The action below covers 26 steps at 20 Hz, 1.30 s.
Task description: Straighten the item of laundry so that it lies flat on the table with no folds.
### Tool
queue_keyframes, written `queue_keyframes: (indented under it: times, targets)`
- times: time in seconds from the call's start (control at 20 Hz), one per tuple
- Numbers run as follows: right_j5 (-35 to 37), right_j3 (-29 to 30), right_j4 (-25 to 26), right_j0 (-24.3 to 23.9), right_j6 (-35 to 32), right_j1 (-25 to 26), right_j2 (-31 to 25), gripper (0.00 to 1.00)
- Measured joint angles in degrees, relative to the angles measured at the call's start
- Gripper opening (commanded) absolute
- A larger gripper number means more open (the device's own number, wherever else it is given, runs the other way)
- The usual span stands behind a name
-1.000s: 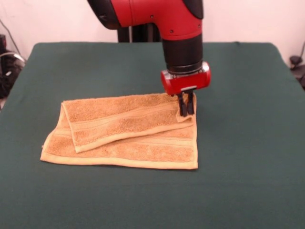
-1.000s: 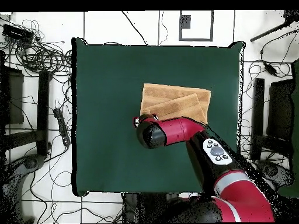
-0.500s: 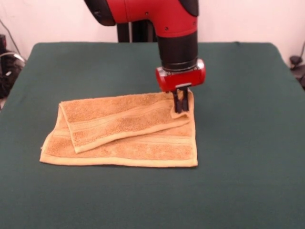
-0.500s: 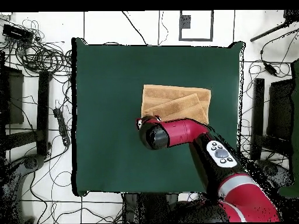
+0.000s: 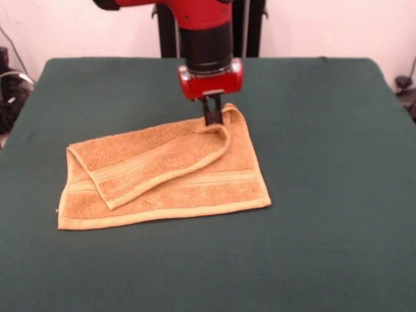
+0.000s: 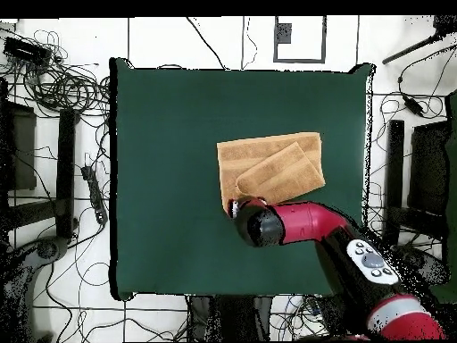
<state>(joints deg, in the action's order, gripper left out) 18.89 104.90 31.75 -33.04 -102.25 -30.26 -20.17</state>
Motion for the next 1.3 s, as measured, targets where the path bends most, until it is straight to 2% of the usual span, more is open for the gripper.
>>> queue_keyframes:
  times: [0.6,1.3]
  targets:
    - [5.6,6.1,0.0,0.6,0.0,-3.0,4.8,0.0]
    - [5.9,8.5,0.0,2.7,0.0,-3.8,6.5,0.0]
